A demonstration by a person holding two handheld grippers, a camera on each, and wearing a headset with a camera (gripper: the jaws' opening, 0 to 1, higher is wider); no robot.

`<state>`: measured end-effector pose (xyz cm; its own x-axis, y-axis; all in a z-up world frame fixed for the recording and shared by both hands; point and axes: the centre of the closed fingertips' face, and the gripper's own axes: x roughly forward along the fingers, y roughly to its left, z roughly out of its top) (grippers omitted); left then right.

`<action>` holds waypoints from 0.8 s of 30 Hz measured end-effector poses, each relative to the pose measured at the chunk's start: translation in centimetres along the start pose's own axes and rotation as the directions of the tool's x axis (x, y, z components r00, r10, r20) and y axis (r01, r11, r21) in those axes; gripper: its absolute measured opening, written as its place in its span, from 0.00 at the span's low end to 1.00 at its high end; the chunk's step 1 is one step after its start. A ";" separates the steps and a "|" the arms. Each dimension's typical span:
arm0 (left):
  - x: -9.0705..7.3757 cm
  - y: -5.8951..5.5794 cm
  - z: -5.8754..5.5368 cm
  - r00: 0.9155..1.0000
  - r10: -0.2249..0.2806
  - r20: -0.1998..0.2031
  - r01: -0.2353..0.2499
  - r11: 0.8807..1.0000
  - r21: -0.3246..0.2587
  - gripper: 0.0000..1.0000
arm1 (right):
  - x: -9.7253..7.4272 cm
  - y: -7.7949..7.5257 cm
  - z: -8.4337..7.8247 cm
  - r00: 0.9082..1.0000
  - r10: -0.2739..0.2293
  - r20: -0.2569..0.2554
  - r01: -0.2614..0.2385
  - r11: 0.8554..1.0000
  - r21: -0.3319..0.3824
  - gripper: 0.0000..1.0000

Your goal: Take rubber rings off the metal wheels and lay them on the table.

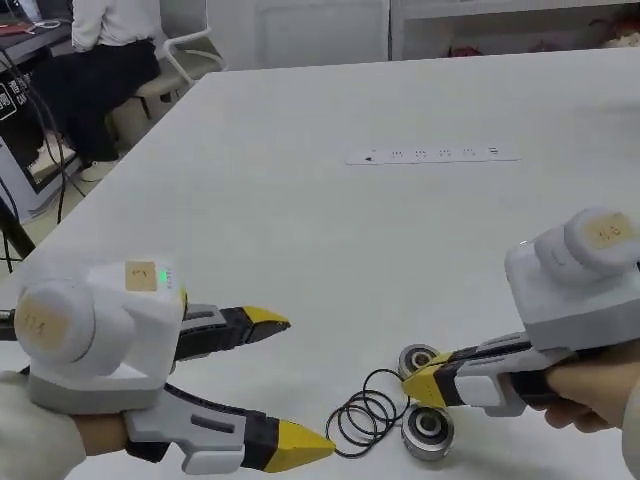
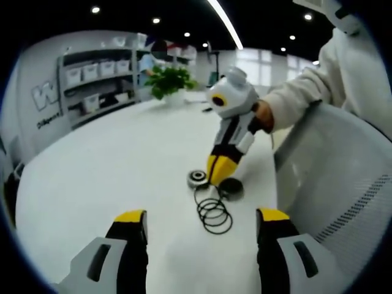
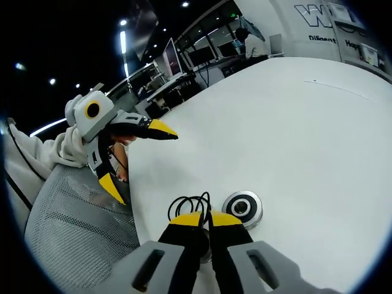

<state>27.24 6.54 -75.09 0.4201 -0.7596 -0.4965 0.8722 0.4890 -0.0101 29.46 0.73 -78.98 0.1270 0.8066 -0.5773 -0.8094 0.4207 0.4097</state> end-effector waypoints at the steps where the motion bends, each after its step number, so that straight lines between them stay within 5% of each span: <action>1: 0.0 0.0 0.0 1.000 -0.001 0.000 0.001 1.000 -0.001 0.73 | 0.0 -0.1 0.0 1.000 -0.004 -0.002 0.004 1.000 -0.007 0.03; 24: 0.1 -0.2 -0.3 1.000 -0.006 -0.007 0.006 1.000 -0.009 0.73 | -0.1 -0.3 -0.4 0.999 -0.018 -0.033 0.016 0.999 -0.042 0.10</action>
<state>27.00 6.52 -75.38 0.4126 -0.7597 -0.5026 0.8726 0.4880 -0.0211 29.49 0.38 -79.31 0.1222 0.7848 -0.6075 -0.8306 0.4160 0.3702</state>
